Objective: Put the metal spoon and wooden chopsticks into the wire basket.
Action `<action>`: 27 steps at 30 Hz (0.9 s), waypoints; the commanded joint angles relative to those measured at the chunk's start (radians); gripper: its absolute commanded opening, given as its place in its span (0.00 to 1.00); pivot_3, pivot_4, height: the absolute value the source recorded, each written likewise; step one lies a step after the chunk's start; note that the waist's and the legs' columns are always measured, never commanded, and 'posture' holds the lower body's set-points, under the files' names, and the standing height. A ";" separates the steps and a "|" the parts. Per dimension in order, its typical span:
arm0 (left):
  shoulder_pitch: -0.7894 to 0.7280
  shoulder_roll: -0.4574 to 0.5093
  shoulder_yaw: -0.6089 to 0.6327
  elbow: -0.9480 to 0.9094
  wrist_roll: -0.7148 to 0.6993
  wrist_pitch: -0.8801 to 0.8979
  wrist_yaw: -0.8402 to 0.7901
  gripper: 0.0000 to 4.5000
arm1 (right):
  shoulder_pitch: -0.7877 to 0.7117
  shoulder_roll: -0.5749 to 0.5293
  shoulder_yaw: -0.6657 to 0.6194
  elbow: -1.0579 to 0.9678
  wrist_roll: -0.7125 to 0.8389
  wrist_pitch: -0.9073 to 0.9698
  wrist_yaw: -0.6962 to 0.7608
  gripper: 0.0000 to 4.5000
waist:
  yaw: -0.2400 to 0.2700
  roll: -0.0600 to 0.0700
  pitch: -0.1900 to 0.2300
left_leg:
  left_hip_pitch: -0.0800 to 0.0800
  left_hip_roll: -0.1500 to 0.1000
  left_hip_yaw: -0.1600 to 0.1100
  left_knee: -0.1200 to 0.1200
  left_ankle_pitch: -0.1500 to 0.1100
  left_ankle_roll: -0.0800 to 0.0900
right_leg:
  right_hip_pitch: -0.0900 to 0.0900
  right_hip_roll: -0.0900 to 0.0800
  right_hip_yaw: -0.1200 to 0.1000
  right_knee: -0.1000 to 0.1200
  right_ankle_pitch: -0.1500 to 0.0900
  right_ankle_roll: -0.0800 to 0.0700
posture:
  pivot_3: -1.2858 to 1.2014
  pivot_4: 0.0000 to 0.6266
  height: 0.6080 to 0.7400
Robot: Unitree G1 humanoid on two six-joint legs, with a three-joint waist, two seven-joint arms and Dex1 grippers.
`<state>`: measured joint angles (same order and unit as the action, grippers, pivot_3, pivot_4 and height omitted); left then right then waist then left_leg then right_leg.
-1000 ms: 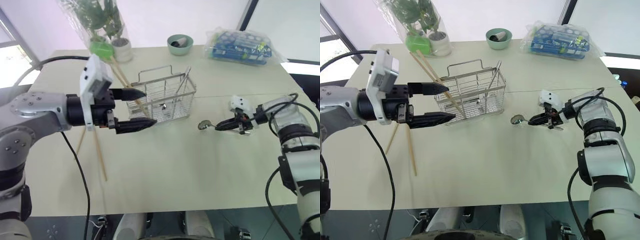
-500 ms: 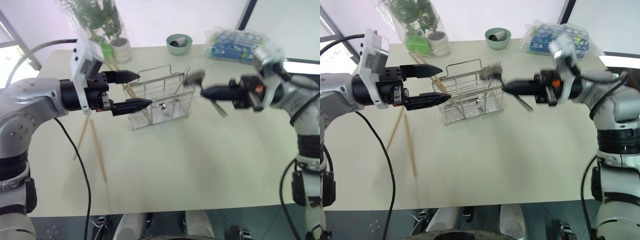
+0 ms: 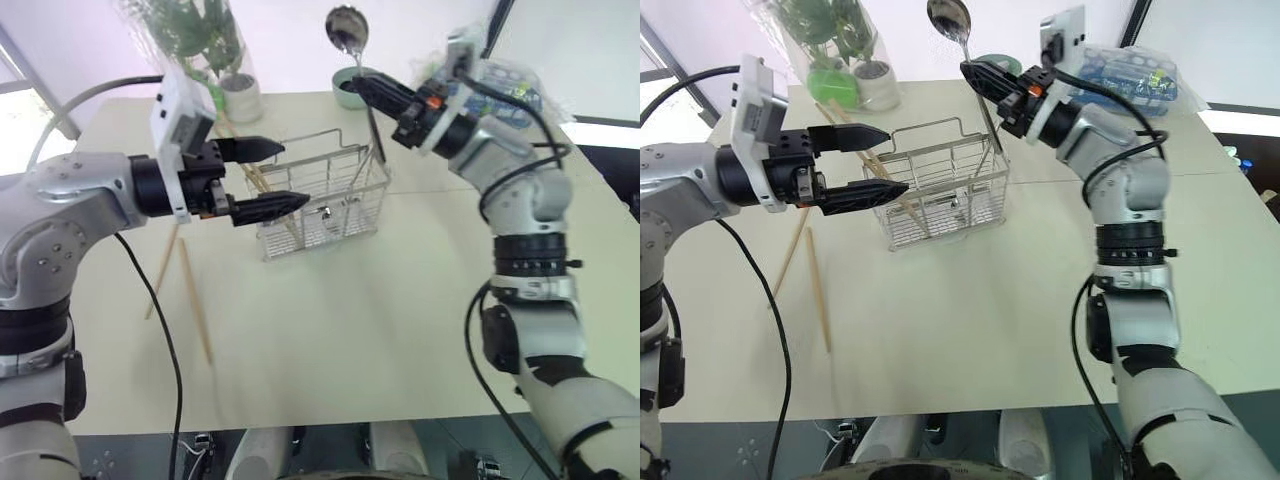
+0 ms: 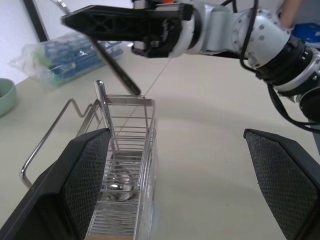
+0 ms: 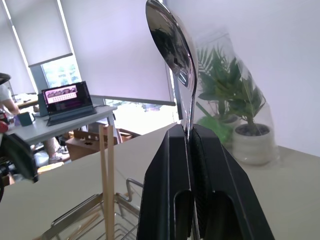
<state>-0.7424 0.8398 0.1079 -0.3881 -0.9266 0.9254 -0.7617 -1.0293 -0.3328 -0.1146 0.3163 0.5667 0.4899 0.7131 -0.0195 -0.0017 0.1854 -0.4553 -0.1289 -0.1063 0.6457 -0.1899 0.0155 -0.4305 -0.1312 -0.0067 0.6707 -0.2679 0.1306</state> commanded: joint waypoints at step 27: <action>-0.181 -0.095 0.253 0.233 0.092 0.140 0.598 1.00 | -0.025 -0.230 -0.247 -0.185 0.355 0.339 0.137 0.87 | 0.007 0.000 0.000 | 0.000 0.000 -0.001 0.000 0.000 0.000 | 0.000 0.002 0.000 0.001 0.000 0.000 | 0.52 0.24 0.58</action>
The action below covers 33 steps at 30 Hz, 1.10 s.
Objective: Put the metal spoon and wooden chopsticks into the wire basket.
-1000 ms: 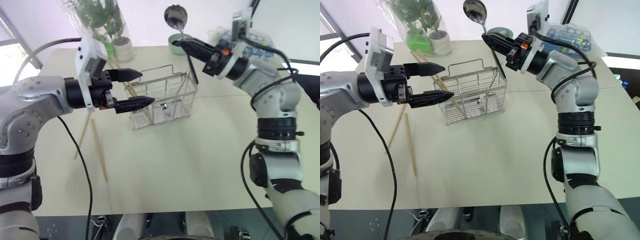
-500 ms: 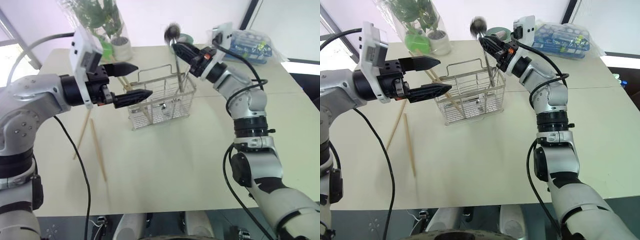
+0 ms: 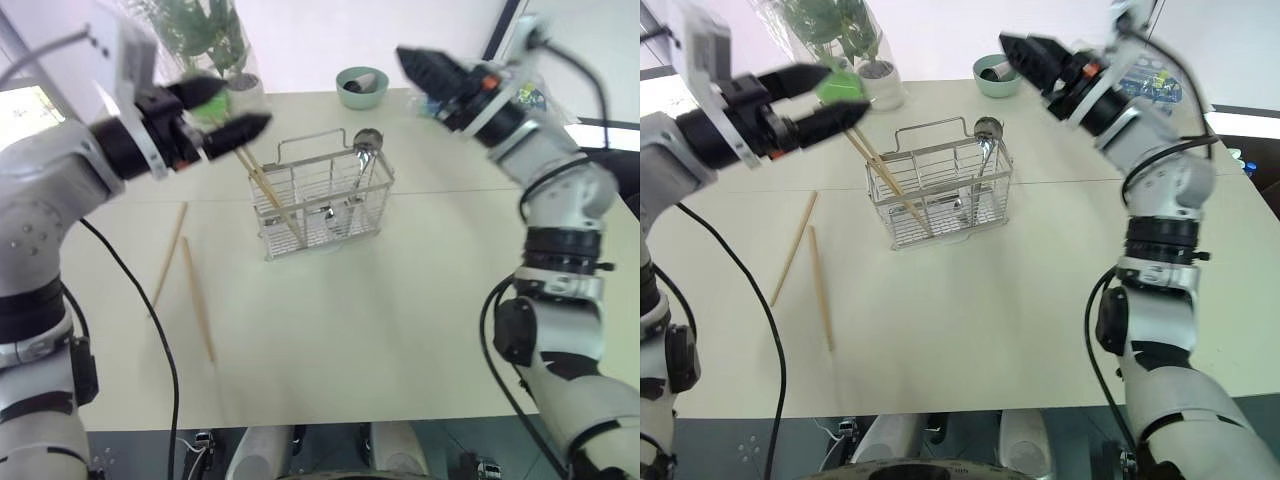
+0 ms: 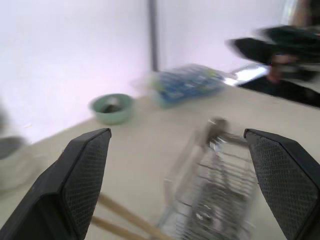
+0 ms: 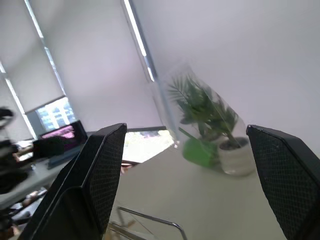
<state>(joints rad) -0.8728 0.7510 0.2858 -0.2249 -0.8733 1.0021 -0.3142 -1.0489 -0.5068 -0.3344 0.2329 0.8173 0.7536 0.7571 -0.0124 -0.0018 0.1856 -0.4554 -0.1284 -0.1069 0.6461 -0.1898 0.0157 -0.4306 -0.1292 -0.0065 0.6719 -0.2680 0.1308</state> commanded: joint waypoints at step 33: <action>-0.146 -0.137 -0.291 1.109 0.672 -0.169 -0.045 0.69 | 0.449 -0.289 -0.009 -0.582 0.327 0.200 0.199 0.88 | 0.025 -0.003 -0.001 | -0.005 -0.001 0.000 0.003 -0.002 -0.002 | -0.002 -0.004 -0.001 -0.003 0.001 0.001 | 0.52 0.24 0.58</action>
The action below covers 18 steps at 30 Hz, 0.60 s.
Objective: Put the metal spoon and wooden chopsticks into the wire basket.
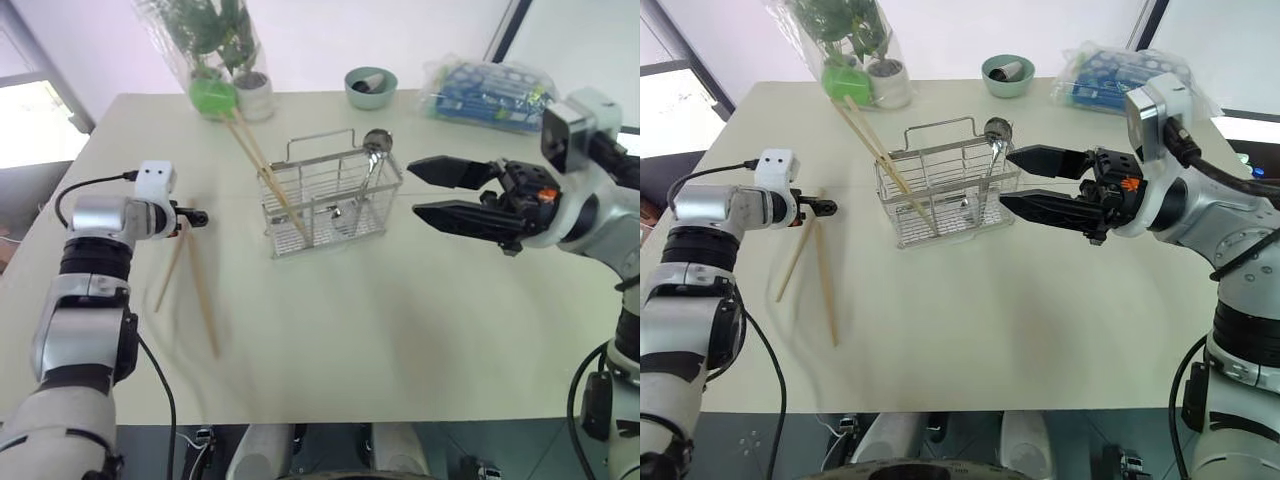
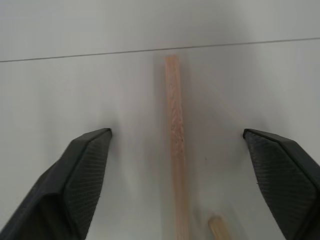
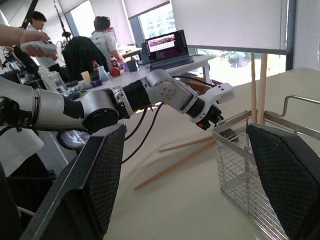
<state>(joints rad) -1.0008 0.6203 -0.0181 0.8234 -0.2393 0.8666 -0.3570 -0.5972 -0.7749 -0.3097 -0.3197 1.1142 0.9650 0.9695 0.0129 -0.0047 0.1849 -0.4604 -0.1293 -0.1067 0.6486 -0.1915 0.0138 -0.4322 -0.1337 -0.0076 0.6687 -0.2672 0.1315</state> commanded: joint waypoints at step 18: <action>-0.077 0.017 0.309 -0.033 0.011 -0.460 0.250 0.02 | -0.022 -0.032 -0.029 0.015 0.061 -0.005 -0.058 0.88 | -0.002 -0.004 0.002 | -0.002 0.000 0.000 0.000 0.001 0.001 | -0.002 0.001 0.000 0.000 0.001 0.002 | 0.52 0.24 0.58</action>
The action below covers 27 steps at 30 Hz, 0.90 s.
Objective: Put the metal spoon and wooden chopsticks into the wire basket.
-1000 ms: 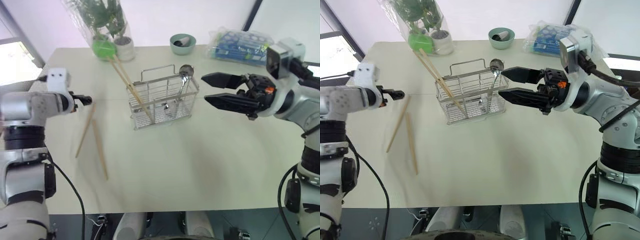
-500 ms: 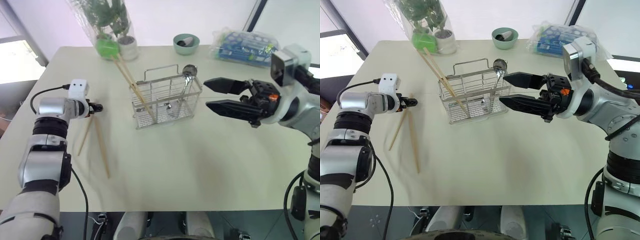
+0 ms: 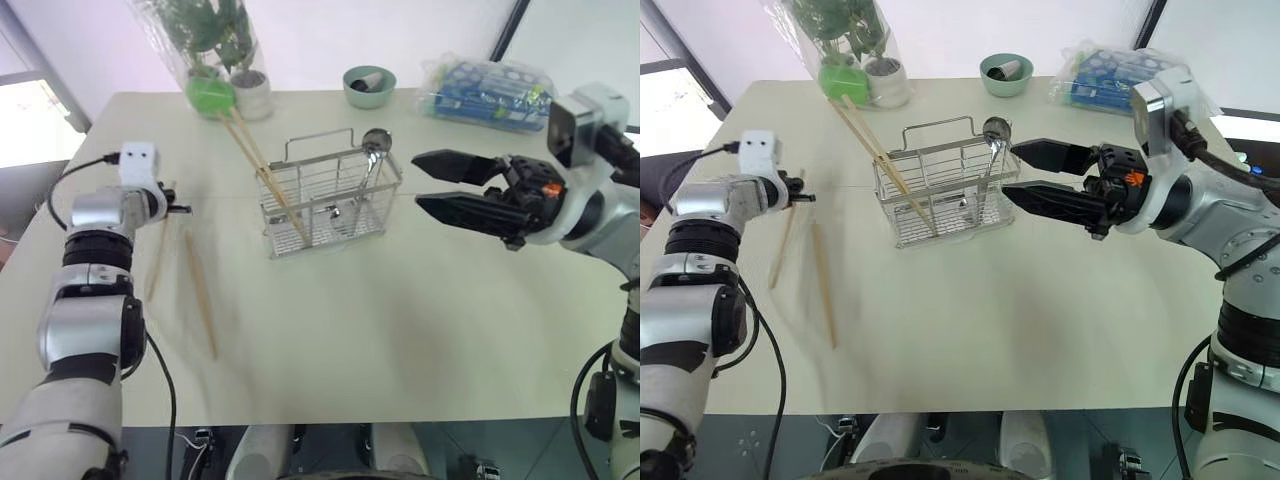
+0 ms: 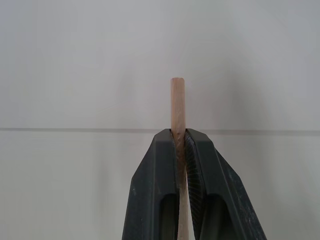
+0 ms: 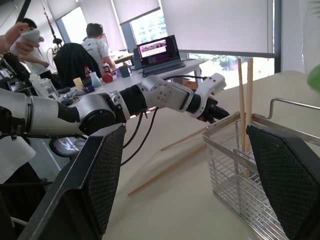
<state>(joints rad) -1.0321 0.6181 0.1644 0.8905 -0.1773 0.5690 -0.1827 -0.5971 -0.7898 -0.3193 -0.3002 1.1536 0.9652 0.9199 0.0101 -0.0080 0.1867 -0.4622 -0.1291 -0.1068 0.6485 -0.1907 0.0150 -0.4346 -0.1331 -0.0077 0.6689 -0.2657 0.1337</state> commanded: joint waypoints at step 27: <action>-0.065 -0.420 0.069 -0.854 -0.465 -0.028 0.049 0.02 | 0.041 -0.019 -0.067 -0.073 0.120 -0.011 -0.185 0.88 | 0.002 -0.004 0.002 | 0.000 -0.001 -0.001 0.006 0.000 0.003 | 0.005 0.000 -0.001 -0.003 0.005 0.005 | 0.52 0.24 0.58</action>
<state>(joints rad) -1.0935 0.1964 0.2586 0.0908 -0.6696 0.5762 -0.1097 -0.5548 -0.8008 -0.3430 -0.3467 1.2431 0.9748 0.7447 0.0121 -0.0120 0.1888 -0.4627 -0.1305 -0.1074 0.6541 -0.1909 0.0184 -0.4297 -0.1328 -0.0086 0.6654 -0.2611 0.1382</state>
